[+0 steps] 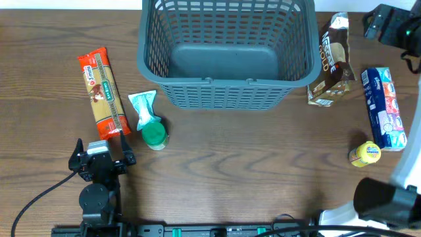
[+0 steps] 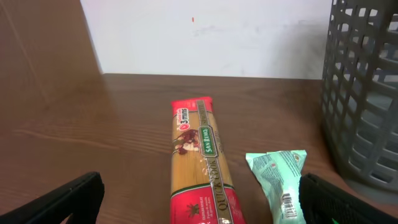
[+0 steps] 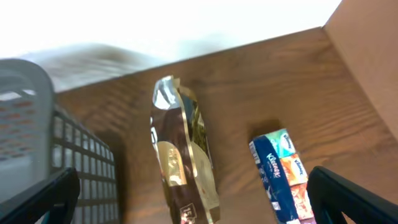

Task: Pack container
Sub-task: 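Move the right gripper up toward the brown Nescafe Gold pouch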

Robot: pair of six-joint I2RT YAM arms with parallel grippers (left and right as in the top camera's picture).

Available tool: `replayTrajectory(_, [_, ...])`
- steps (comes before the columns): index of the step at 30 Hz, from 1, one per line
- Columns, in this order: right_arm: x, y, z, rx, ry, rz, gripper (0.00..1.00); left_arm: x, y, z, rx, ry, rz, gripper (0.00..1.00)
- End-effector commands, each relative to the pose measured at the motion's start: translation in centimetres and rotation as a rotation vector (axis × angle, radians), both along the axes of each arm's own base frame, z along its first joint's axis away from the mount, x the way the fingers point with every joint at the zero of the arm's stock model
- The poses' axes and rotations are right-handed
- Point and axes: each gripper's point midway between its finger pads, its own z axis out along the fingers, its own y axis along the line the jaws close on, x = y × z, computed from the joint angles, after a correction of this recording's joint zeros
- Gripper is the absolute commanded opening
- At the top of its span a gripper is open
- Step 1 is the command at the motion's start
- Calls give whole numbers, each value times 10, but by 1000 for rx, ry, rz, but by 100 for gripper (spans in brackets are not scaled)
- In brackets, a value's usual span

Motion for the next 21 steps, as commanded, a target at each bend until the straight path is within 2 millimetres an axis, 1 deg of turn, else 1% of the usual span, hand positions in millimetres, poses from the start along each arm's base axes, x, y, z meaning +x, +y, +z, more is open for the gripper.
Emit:
replayTrajectory(1, [16, -6, -43, -18, 112, 58, 99, 0, 2, -16, 10, 39, 9, 99])
replayTrajectory(8, [37, -12, -115, -22, 267, 127, 99, 0, 2, -16, 9, 39, 9, 99])
replayTrajectory(13, [45, -14, -162, -43, 368, 209, 99, 0, 2, -16, 10, 39, 9, 98])
replayTrajectory(15, [47, -14, -176, -43, 396, 235, 99, 0, 2, -16, 9, 39, 9, 98])
replayTrajectory(18, [47, -6, -192, -9, 424, 281, 99, 0, 2, -16, 9, 39, 10, 98])
replayTrajectory(21, [47, 5, -193, 29, 419, 313, 99, 0, 2, -16, 9, 39, 9, 99])
